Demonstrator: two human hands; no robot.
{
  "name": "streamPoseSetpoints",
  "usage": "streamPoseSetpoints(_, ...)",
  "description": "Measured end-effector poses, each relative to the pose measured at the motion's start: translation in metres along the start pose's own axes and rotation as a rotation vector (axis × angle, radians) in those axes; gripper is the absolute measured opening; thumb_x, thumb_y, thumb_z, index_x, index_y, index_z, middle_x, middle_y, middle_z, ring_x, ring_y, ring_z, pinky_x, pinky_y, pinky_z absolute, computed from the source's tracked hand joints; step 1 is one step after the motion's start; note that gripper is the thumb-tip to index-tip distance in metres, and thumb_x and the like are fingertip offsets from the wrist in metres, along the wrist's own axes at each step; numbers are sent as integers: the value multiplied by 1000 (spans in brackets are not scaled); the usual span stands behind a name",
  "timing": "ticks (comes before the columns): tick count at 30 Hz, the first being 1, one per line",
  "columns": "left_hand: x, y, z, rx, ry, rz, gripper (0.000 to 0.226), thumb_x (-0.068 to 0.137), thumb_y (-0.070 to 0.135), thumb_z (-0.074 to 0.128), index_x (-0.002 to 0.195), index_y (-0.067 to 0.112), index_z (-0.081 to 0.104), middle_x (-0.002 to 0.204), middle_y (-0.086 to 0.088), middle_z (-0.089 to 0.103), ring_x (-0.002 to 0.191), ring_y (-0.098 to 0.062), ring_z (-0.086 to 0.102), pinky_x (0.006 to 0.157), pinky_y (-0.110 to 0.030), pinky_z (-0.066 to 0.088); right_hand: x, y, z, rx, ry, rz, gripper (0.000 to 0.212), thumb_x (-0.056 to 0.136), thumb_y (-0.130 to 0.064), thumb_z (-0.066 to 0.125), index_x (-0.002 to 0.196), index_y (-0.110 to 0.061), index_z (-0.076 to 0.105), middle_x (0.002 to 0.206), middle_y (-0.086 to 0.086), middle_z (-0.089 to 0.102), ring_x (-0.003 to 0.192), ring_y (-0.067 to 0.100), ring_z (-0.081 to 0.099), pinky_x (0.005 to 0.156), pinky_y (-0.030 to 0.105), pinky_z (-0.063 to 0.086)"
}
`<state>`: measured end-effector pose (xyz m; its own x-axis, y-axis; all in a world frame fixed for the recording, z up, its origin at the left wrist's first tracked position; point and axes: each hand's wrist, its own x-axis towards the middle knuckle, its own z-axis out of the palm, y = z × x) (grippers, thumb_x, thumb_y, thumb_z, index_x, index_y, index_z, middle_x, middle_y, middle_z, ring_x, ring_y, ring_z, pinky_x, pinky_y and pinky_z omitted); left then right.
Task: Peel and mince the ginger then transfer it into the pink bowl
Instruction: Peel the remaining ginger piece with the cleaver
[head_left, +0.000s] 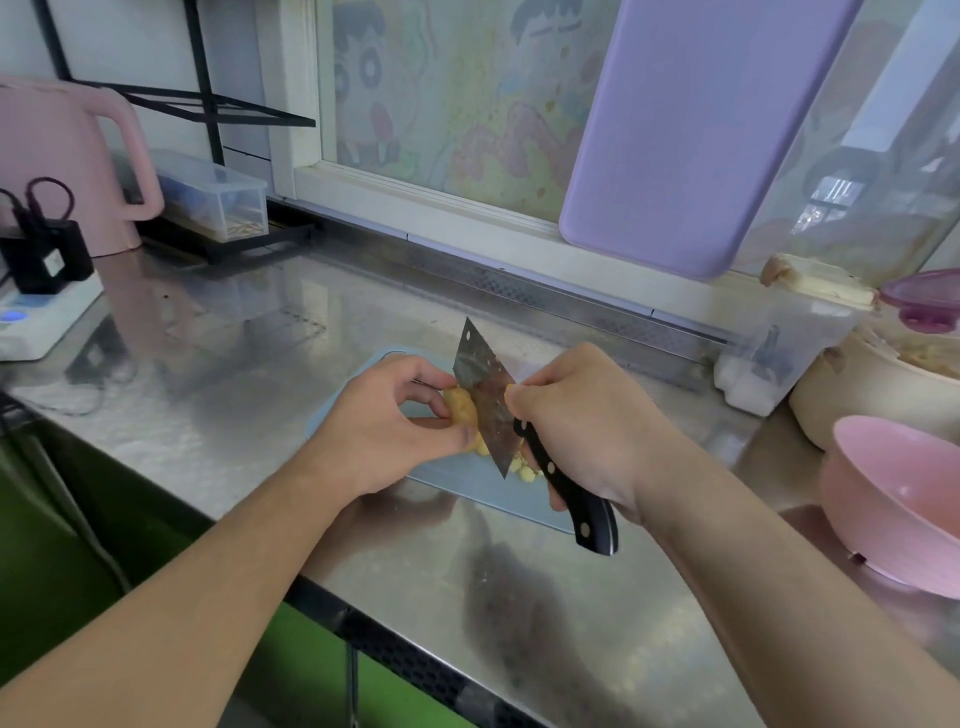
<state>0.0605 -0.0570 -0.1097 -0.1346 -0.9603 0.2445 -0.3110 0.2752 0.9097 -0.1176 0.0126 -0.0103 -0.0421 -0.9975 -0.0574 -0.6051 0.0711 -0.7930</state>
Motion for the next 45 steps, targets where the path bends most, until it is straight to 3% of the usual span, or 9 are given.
streamPoseSetpoints(6,1,-3,0,-14,-10,11,48,64,29,99,105,32,74,94,3,75,98,-6,72,83,-28,52,28,9,28,-29,28,15,30,96,-10,54,67,-5,51,54,12,48,37,25,44,47,36,48)
streamPoseSetpoints(13,-3,2,-3,19,-29,-24,47,68,29,98,107,34,72,98,4,75,97,-1,70,77,-19,47,29,23,40,-37,93,-25,36,98,-17,50,62,-9,50,57,10,48,49,26,45,51,37,44)
streamPoseSetpoints(17,-4,4,-3,23,-19,-52,46,69,31,96,107,39,71,95,9,76,89,0,70,76,-21,46,20,24,27,-27,98,-28,40,98,-20,51,65,1,47,57,10,44,47,24,41,46,48,47)
streamPoseSetpoints(21,-5,7,-2,36,-18,-57,45,70,30,95,106,39,71,96,10,76,83,5,67,72,-16,44,7,13,6,8,112,-21,41,101,-19,52,68,4,50,59,13,48,31,25,48,39,32,49)
streamPoseSetpoints(26,-6,10,-4,42,-20,-58,41,70,28,95,102,38,70,95,7,76,77,5,68,62,-5,42,2,4,0,82,93,-26,38,101,-14,54,70,9,56,59,16,48,32,24,42,38,28,47)
streamPoseSetpoints(30,-7,11,-4,35,-26,-59,40,71,27,95,101,35,70,96,4,76,75,5,69,61,-5,43,3,-1,2,109,80,-22,38,100,-12,54,69,11,55,60,17,48,34,24,42,39,27,46)
streamPoseSetpoints(35,-7,12,-4,41,-35,-60,39,71,28,95,99,37,69,95,5,76,73,6,67,63,-10,43,2,-3,5,77,75,-22,36,98,-13,53,64,-4,56,59,17,50,31,25,45,43,34,49)
streamPoseSetpoints(40,-7,12,-5,59,-40,-65,39,71,33,95,99,40,68,95,8,75,85,5,68,71,-19,44,3,-3,5,67,84,-16,36,100,-13,52,79,16,56,62,19,51,31,25,47,40,32,49)
streamPoseSetpoints(45,-7,11,-4,50,-38,-66,37,73,33,93,100,38,69,94,8,76,86,3,68,67,-16,44,2,-5,6,37,83,-7,35,100,-14,51,67,-2,55,62,19,51,30,26,49,39,30,46)
